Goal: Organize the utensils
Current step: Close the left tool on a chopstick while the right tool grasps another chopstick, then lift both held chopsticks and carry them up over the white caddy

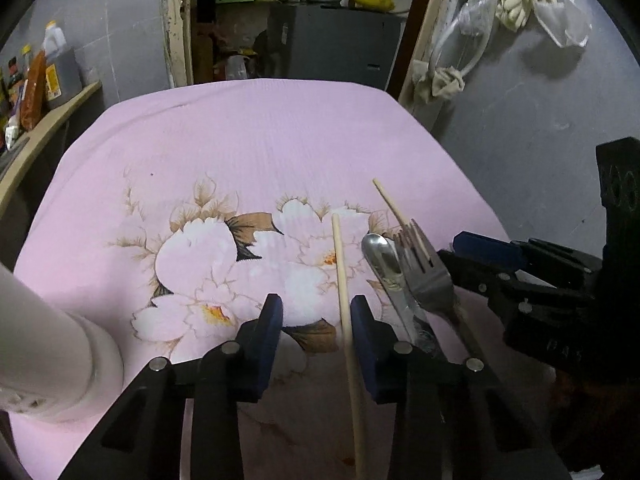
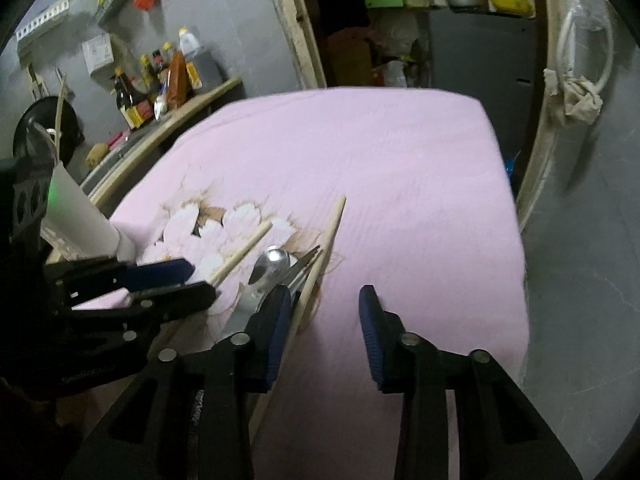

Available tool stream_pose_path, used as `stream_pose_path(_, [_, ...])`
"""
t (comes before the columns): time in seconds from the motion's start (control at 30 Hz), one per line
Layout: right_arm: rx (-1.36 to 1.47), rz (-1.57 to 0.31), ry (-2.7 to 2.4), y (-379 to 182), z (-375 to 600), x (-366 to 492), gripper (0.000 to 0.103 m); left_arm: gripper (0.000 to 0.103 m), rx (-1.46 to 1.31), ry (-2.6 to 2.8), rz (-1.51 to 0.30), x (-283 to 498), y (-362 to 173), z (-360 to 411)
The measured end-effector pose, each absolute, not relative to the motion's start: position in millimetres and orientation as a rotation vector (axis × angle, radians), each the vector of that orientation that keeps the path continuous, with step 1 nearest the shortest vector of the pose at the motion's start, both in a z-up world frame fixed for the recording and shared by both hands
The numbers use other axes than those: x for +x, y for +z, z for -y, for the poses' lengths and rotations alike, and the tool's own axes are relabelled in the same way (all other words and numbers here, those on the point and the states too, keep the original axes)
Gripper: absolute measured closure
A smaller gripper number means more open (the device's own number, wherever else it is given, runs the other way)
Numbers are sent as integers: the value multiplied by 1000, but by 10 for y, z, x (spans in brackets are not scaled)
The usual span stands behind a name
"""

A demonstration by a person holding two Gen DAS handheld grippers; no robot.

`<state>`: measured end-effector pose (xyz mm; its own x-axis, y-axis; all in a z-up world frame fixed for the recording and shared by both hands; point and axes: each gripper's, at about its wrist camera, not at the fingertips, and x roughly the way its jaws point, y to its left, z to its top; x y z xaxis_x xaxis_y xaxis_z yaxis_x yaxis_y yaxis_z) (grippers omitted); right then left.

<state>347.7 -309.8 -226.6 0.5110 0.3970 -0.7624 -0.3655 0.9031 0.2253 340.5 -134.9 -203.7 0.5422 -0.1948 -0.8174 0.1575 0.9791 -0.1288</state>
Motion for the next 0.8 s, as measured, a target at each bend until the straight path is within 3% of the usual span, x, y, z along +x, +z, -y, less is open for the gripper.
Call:
stream_pose_path(0.3, [-101,-999,410,-2204,2889,3562,77,71,60,-232,-1025,3582,-2009,1449])
stream_pose_path(0.33, [-108,-1002,400,-2198,2879,3548,82,72,58,-235,-1029,3589,-2008,1444])
stream_pose_path(0.37, [-106,-1007,395,-2187,2883,3546,87,80,61,-238,-1029,3588,-2007,1451])
stream_pose_path(0.5, [-58,-1045,384,-2162,2967,3556,94,96,59,-264,-1047,3586,-2006,1464])
stream_pose_path(0.63, [23,-1058,382,-2179,3097,3547,99,98,38,-260,-1061,3585,-2002,1462])
stream_pose_path(0.8, [209,-888,379,-1909,3380,3299,99,98,-83,-263,-971,3442,-1812,1309])
